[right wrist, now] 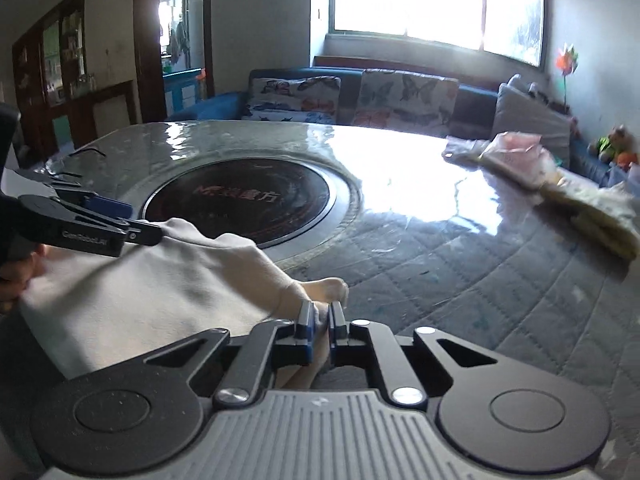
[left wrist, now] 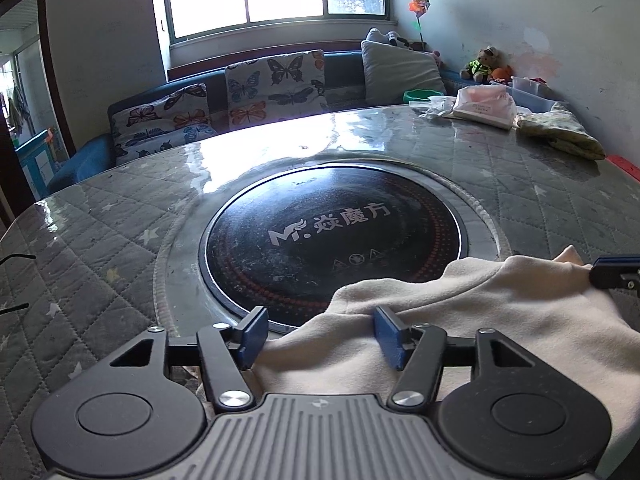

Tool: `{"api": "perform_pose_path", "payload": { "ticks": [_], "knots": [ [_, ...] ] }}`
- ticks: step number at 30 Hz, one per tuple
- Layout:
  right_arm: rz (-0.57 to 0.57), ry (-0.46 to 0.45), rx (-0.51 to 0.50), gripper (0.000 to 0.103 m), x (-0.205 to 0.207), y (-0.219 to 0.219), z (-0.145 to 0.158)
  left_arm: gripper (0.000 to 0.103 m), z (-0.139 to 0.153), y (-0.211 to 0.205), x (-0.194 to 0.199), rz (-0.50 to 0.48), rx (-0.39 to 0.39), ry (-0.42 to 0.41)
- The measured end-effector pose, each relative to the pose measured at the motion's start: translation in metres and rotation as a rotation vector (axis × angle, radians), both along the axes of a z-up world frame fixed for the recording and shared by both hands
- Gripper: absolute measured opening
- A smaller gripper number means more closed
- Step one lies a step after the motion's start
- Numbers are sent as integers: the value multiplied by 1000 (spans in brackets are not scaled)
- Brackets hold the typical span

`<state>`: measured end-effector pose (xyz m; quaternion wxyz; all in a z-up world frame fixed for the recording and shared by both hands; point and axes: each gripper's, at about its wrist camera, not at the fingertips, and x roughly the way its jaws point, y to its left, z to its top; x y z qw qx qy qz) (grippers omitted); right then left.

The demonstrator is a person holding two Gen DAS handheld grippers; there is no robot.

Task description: Fold clothes

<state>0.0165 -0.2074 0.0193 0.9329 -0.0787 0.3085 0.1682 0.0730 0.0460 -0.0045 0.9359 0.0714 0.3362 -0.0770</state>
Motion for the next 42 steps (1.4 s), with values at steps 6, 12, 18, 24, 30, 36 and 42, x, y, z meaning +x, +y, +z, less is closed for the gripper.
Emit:
{"api": "perform_pose_path", "payload": {
  "ticks": [6,12,18,24,30,36,42],
  "knots": [
    [-9,-11,-14,5,2,-8,4,68,-1,1,0,11,-4,-4],
    [171,-9,42,5,-28,3,23,69,0,1,0,11,-1,-5],
    [295,41,-50,4,-53,24,4,71,-1,2,0,15,0,-5],
    [296,34,-77,4,-61,17,9,75,-2,3,0,19,-4,-9],
    [239,32,16,5,-40,15,16,75,6,7,-13,-2,-27,-35],
    [173,40,17,5,-12,8,1,75,18,12,-47,-49,-43,-81],
    [130,12,49,8,-2,10,9,75,21,18,-80,-76,-43,-94]
  ]
}}
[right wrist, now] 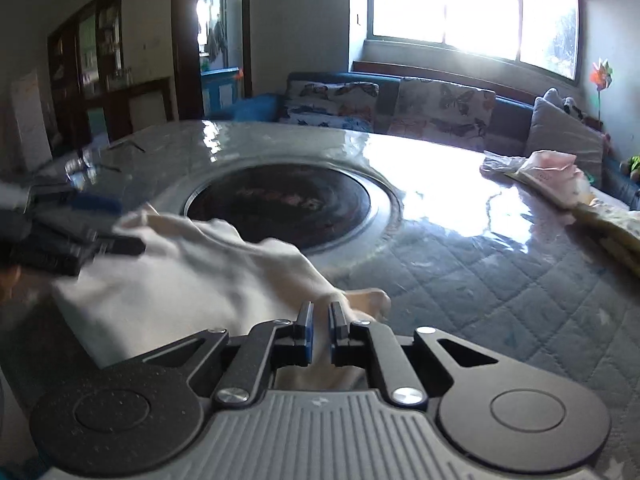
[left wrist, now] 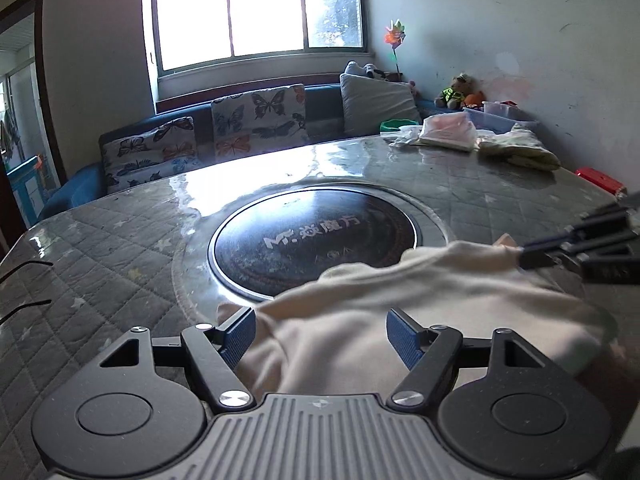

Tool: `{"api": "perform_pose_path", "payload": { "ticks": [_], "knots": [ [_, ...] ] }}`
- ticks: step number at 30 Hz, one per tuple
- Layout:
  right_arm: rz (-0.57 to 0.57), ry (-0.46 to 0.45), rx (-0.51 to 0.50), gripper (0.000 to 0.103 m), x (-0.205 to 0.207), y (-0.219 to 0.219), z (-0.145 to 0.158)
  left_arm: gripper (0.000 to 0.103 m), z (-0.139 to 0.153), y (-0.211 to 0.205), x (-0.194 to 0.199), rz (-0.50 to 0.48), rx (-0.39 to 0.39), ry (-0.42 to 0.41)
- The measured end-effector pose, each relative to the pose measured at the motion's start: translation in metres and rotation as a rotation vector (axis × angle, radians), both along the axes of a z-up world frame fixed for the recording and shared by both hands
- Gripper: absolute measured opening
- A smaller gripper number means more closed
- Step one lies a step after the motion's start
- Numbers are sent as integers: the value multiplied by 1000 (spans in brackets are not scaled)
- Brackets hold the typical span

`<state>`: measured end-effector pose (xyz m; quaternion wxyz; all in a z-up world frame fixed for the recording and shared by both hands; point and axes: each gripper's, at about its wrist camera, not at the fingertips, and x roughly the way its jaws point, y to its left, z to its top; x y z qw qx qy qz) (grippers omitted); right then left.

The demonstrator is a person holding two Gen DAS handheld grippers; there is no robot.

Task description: Fold clothes

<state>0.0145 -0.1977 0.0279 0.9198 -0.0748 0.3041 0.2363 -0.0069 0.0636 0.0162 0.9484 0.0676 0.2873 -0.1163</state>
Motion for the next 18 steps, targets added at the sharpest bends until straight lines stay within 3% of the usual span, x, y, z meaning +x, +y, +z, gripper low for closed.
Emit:
{"api": "perform_pose_path", "payload": {
  "ticks": [3,7,10,12,18],
  "knots": [
    [6,16,-8,10,7,6,-9,74,0,3,-10,-14,-11,11],
    [-5,24,-5,21,8,10,-12,71,-3,13,-9,9,-22,42],
    [11,-1,-6,32,2,14,-6,67,0,30,-5,49,-93,69],
    [25,-26,-4,32,-4,17,-1,63,2,44,-6,82,-141,77],
    [103,-28,19,36,-15,33,4,35,1,78,-6,180,-210,116]
  ]
}}
